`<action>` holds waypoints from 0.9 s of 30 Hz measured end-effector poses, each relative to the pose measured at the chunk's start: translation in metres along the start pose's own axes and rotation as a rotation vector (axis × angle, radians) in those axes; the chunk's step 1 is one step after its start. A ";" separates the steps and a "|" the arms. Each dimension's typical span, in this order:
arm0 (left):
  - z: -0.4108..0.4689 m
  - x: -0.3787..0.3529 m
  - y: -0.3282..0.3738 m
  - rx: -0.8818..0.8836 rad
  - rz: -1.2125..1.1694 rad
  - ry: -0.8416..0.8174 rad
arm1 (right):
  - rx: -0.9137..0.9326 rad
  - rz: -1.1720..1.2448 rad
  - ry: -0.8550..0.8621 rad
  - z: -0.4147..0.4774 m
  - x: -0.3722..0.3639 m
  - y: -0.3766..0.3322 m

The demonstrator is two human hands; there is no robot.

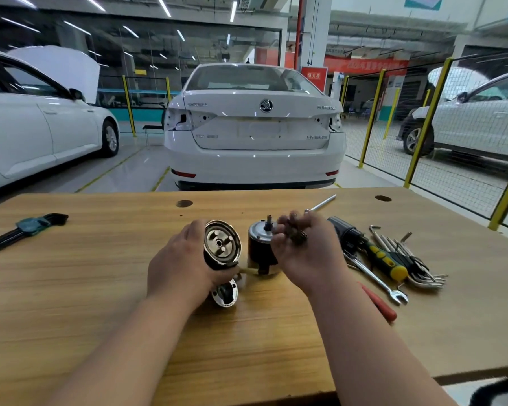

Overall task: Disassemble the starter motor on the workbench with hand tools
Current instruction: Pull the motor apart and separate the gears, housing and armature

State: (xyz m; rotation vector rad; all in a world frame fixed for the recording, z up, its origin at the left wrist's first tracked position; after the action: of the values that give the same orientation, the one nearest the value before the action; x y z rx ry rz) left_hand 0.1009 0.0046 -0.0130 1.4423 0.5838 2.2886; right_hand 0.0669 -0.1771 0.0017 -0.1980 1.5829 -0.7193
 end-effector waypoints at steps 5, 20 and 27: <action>-0.009 0.003 -0.007 0.010 -0.101 0.039 | -0.028 -0.214 0.232 0.003 0.058 -0.019; -0.016 0.000 -0.040 0.076 -0.336 0.209 | 0.144 -1.491 -0.031 0.064 0.036 0.023; -0.012 -0.001 -0.042 0.061 -0.361 0.231 | 0.316 -2.225 -0.350 0.081 0.010 0.020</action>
State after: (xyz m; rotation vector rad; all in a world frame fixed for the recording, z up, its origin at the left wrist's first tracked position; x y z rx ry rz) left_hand 0.0944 0.0378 -0.0411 1.0027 0.9080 2.1710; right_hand 0.1474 -0.1933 -0.0163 -1.8244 0.2522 -2.3004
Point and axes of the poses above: each hand's wrist, its own z-axis towards the middle knuckle, its own x-axis out of the back of the hand, y = z × x, the point moved 5 cm from there along z, towards the middle knuckle, and after that the axes turned 15 degrees about x, right-handed, at the moved point
